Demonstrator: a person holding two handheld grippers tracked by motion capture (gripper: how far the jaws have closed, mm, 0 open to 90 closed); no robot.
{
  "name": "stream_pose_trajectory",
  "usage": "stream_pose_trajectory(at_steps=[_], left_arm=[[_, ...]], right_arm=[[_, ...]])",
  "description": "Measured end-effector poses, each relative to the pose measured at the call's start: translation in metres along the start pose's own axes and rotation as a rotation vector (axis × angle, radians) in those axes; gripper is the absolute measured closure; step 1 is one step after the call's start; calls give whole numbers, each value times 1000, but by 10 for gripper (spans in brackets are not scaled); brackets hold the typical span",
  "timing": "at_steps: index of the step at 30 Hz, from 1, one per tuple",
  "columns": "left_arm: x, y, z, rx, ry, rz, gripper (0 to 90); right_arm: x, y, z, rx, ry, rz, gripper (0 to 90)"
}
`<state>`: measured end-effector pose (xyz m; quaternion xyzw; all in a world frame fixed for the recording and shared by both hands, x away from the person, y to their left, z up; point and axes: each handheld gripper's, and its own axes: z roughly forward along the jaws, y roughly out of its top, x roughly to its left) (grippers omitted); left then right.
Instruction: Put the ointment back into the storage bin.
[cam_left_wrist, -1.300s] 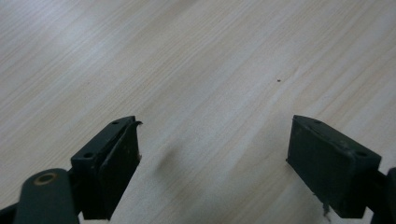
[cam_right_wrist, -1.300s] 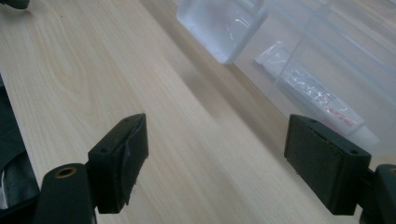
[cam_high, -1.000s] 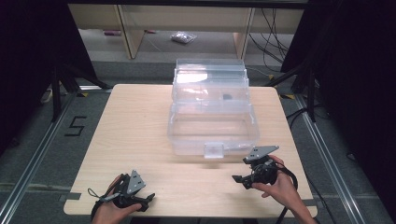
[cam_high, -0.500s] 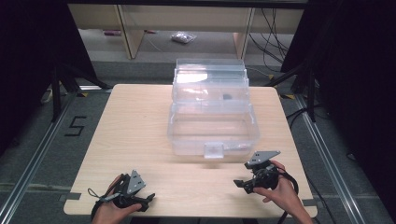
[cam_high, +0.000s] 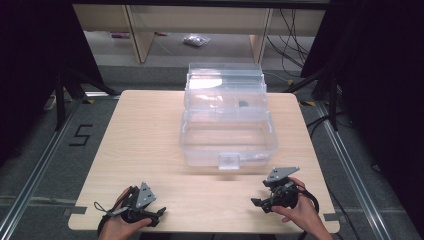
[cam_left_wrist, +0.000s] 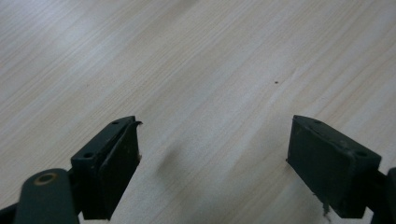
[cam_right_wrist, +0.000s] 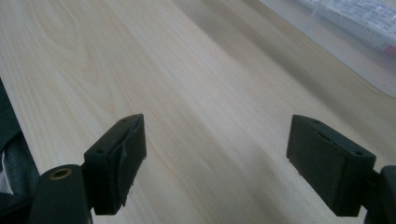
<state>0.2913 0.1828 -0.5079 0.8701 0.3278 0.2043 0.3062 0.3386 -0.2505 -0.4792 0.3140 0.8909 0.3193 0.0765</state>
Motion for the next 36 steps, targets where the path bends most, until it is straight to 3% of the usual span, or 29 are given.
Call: stream_pose_trajectory(at_steps=[1,5,6,8,10,12,14,15,16,18,19,21,22,25,27,31,32,36], left_arm=[[0,0,0,0,0,-2,163],[0,0,0,0,1,-1,163],[0,0,-1,10,5,0,163],[0,0,0,8,5,1,163],[0,0,-1,9,6,-1,162],[0,0,-1,8,6,0,163],[0,0,-1,8,6,0,163],[0,0,-1,9,6,0,163],[0,0,-1,9,6,-1,163],[0,1,-1,10,2,1,163],[-1,1,-2,17,14,1,163],[-1,1,-1,20,19,4,163],[-1,1,0,22,22,8,163],[-1,1,-2,15,6,0,163],[-1,1,0,22,22,9,163],[-1,1,-1,15,10,1,163],[-1,1,-1,10,6,0,163],[-1,1,-2,16,5,2,163]], right_arm=[[3,-1,0,6,6,40,207],[1,-3,0,-5,10,17,207],[2,-4,-1,3,1,46,206],[2,-5,-1,-4,7,28,205],[3,-7,-2,9,-2,52,203],[5,-8,-3,14,20,45,200],[4,-10,-3,6,15,30,196],[5,-11,-5,22,27,45,193],[4,-12,-5,9,14,26,193],[6,-14,-7,24,21,49,190],[5,-15,-6,-2,14,30,190],[7,-18,-6,10,5,60,187],[5,-18,-6,9,2,40,186],[6,-19,-8,32,13,57,182],[6,-20,-6,14,2,56,182],[6,-22,-6,15,16,54,183],[5,-22,-6,7,-2,41,182],[5,-23,-7,23,15,61,179]])
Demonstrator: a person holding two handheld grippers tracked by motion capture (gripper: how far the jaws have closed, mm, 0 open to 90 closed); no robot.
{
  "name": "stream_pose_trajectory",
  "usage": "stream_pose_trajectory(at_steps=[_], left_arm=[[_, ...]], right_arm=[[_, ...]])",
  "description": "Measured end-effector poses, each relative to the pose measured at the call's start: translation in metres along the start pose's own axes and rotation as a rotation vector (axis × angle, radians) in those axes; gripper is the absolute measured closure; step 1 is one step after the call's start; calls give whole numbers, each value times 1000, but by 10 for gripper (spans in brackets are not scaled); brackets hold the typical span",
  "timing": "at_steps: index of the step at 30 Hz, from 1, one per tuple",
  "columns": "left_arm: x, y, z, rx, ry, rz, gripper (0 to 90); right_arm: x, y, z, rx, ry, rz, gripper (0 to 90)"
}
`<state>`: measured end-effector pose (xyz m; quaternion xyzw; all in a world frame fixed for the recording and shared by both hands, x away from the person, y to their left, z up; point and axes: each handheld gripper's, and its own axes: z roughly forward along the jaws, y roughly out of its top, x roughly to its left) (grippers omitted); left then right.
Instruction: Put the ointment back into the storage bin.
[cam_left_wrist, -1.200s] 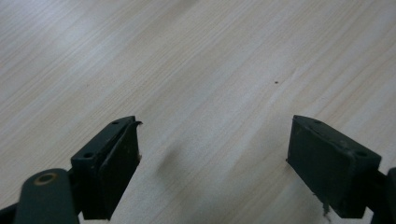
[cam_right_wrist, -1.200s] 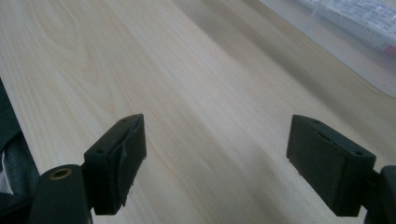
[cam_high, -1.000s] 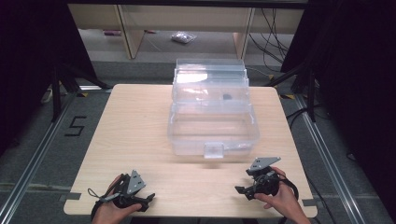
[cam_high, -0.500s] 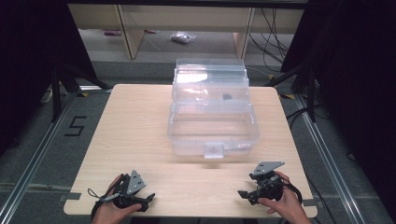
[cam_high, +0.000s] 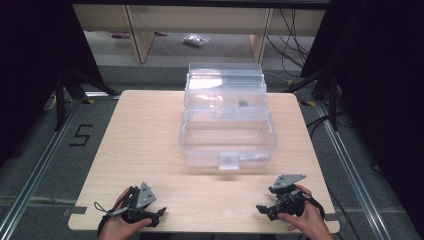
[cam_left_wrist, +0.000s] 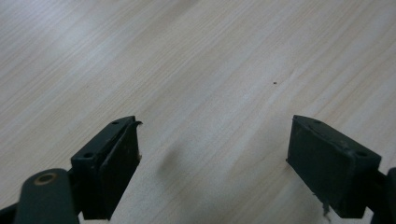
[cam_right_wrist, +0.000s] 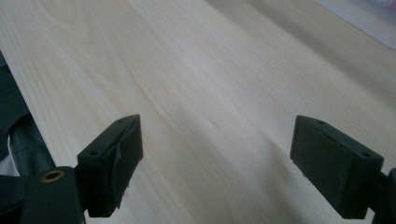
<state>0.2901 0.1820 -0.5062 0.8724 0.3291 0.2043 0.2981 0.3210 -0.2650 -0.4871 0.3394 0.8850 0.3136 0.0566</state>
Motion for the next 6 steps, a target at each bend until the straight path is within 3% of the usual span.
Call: stream_pose_trajectory(at_steps=[4,6], left_arm=[[0,0,2,8,15,10,163],[0,0,1,7,15,9,163]], right_arm=[[0,0,1,-12,-19,11,179],[-1,-1,2,-20,-18,-21,179]])
